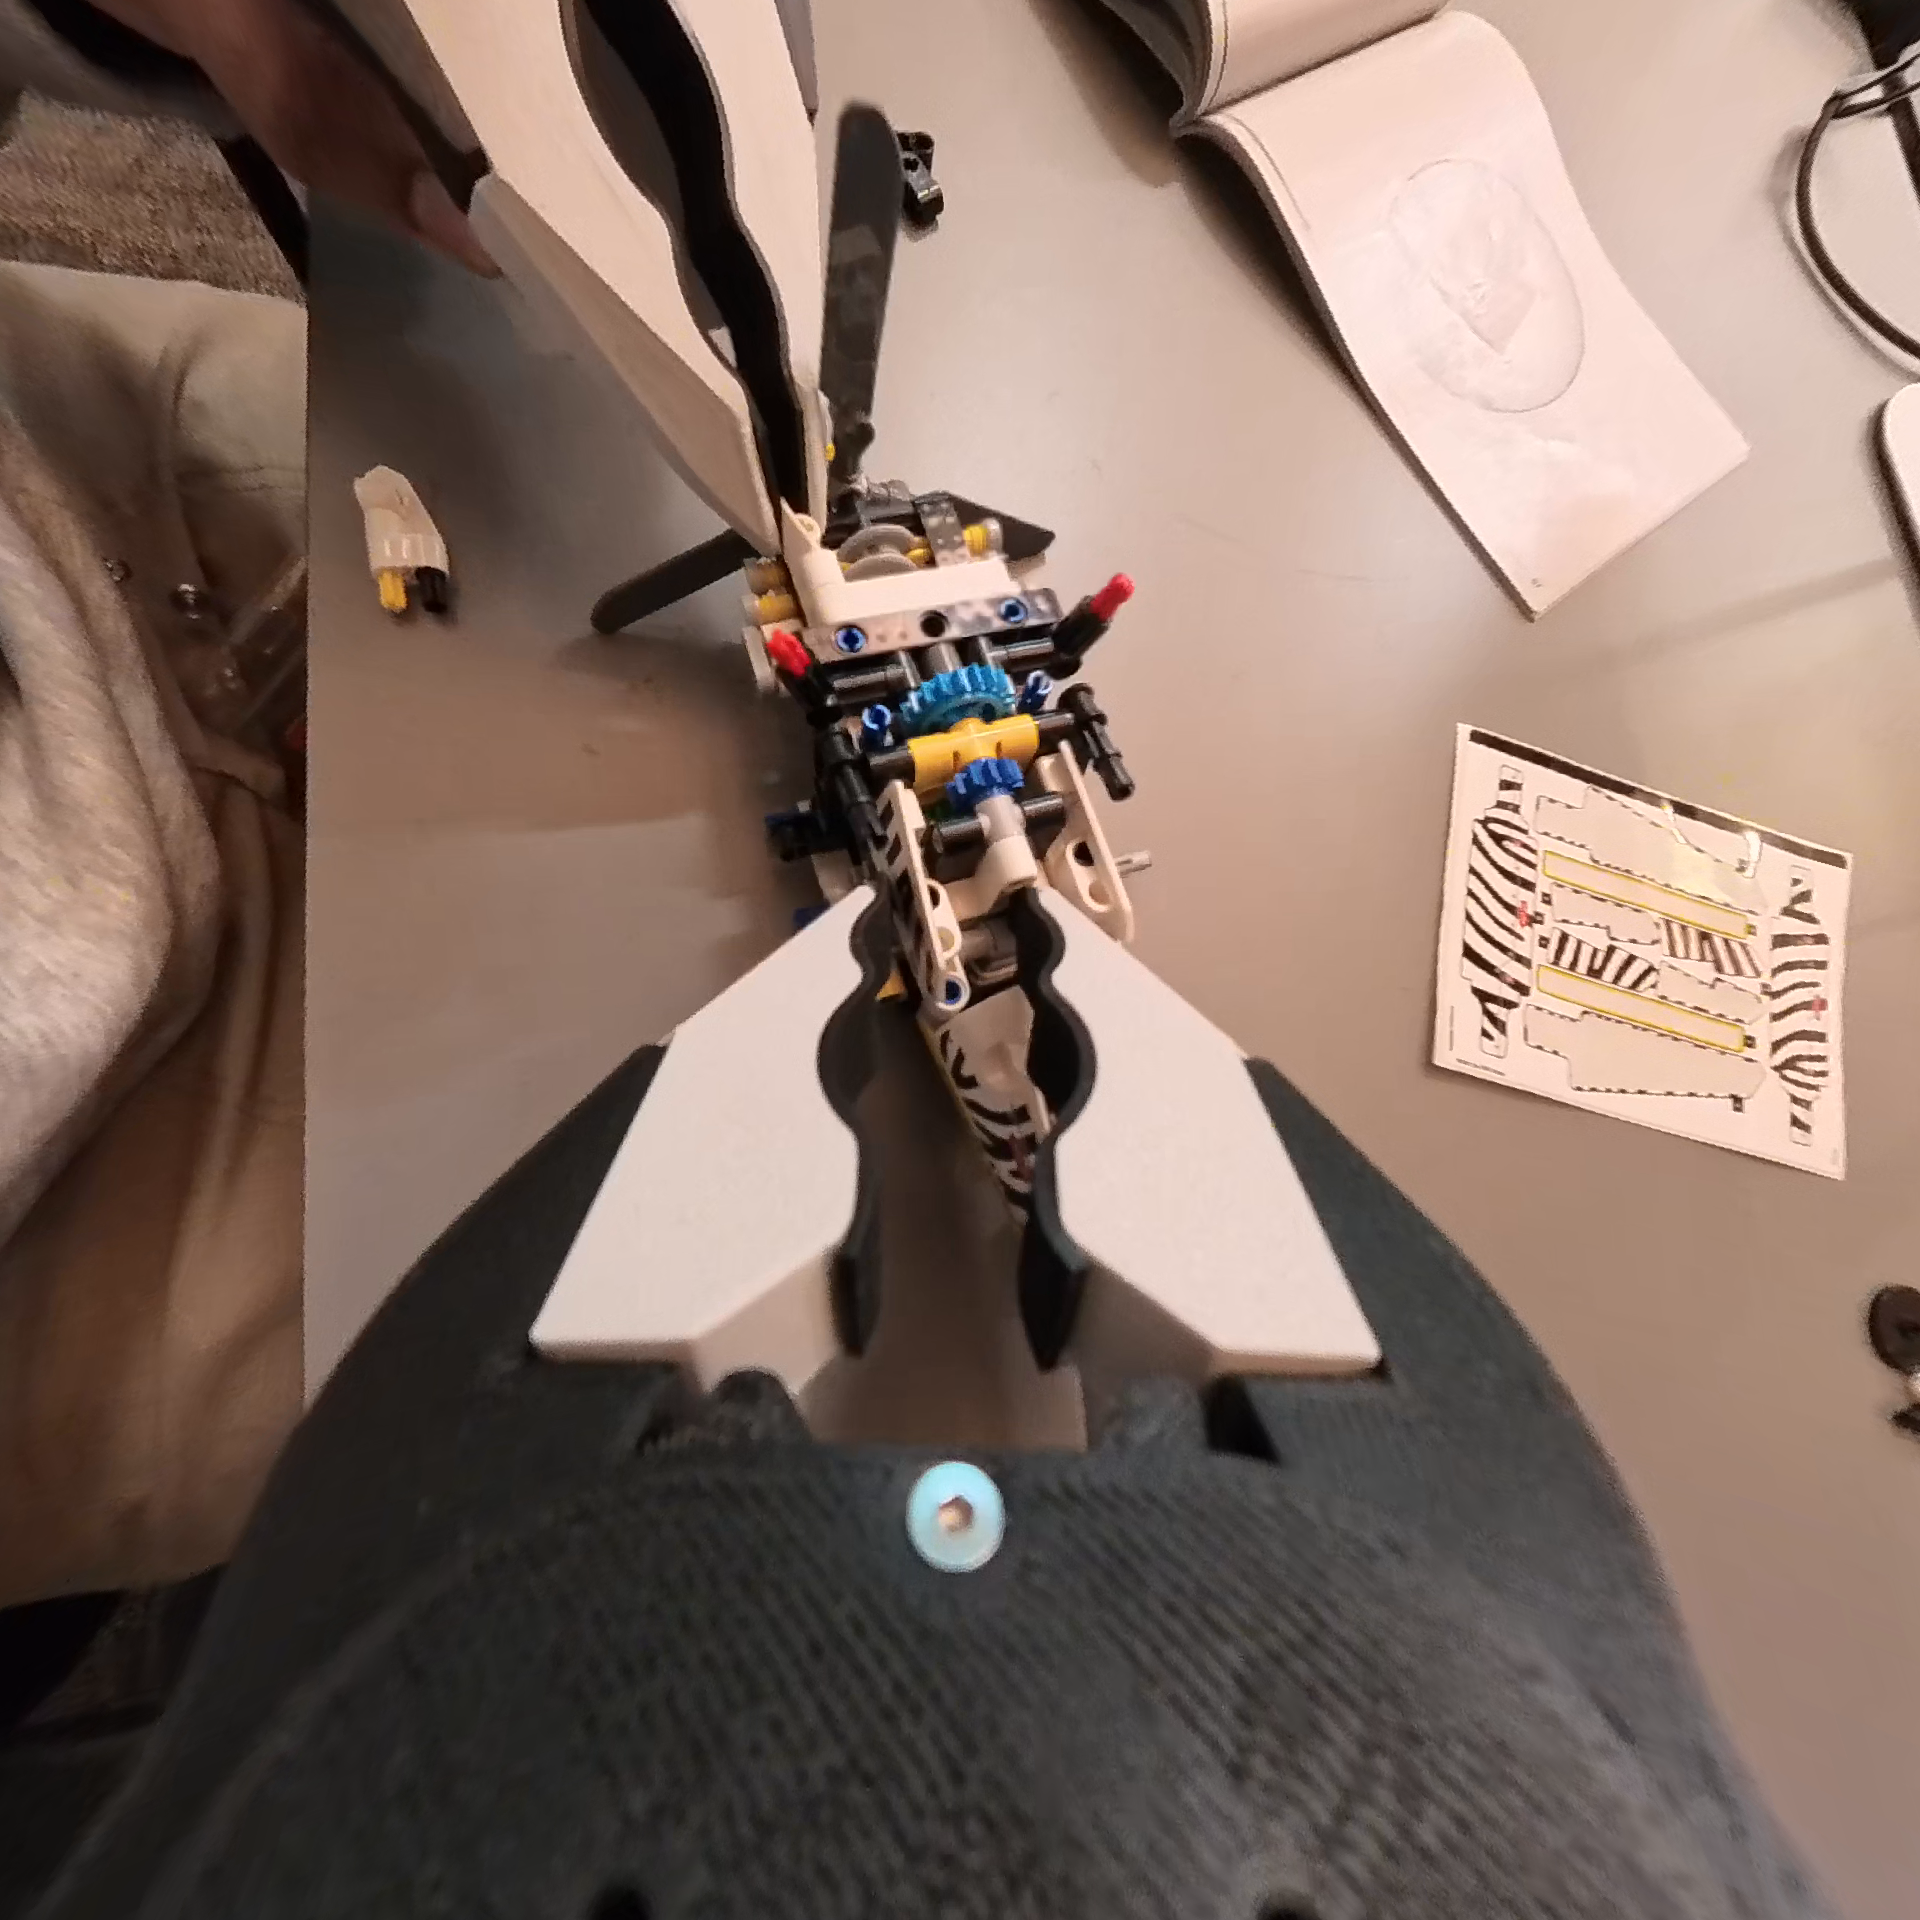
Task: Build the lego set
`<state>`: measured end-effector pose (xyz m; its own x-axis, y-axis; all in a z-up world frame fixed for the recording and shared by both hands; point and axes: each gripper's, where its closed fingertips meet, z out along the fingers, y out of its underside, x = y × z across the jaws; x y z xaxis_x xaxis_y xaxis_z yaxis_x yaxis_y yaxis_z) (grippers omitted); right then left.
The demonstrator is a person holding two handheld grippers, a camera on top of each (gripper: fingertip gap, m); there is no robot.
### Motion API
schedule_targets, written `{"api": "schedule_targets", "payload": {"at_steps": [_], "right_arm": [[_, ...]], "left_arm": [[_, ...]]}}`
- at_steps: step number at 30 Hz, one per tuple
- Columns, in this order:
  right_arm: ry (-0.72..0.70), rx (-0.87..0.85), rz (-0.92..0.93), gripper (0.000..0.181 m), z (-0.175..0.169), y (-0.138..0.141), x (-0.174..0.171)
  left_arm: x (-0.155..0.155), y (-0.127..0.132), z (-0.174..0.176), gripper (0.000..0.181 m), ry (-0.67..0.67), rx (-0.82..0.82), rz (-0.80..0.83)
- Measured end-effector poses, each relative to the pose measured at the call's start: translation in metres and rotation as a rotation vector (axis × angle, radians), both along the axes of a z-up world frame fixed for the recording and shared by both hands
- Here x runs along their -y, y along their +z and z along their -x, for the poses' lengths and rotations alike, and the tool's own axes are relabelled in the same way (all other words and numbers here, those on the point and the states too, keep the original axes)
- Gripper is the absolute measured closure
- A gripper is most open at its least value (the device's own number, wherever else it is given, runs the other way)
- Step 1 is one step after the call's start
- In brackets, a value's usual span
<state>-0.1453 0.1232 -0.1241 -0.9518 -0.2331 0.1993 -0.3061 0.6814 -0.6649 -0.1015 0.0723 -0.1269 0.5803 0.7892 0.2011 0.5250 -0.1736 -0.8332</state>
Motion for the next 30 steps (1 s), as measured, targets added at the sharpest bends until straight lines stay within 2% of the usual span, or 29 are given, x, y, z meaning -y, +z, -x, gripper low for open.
{"api": "schedule_targets", "payload": {"at_steps": [4, 9, 11, 16, 21, 23, 27, 30], "right_arm": [[-0.012, -0.032, -0.012, 0.159, 0.002, 0.0, 0.0], [-0.028, 0.003, 0.035, 0.158, 0.0, 0.001, -0.001], [-0.036, 0.034, 0.044, 0.146, -0.001, 0.003, -0.002], [-0.059, 0.099, 0.088, 0.138, -0.001, 0.013, -0.004], [-0.122, 0.126, 0.166, 0.125, -0.002, 0.026, -0.008], [-0.165, 0.146, 0.218, 0.125, -0.006, 0.029, -0.012], [-0.254, 0.189, 0.296, 0.123, -0.03, 0.018, -0.022], [-0.312, 0.143, 0.308, 0.122, -0.043, 0.003, -0.03]], "left_arm": [[0.0, 0.001, 0.0, 0.181, -0.01, 0.0, -0.003], [-0.002, 0.009, -0.009, 0.178, -0.035, 0.016, -0.099], [0.0, 0.013, -0.014, 0.178, -0.033, 0.012, -0.12], [0.008, 0.016, -0.022, 0.177, -0.011, 0.008, -0.132], [0.013, 0.011, -0.022, 0.169, 0.02, 0.003, -0.141], [0.014, 0.012, -0.021, 0.165, 0.027, -0.01, -0.152], [0.018, 0.015, -0.018, 0.162, 0.038, -0.039, -0.16], [0.016, 0.014, -0.02, 0.161, -0.007, -0.05, -0.199]]}}
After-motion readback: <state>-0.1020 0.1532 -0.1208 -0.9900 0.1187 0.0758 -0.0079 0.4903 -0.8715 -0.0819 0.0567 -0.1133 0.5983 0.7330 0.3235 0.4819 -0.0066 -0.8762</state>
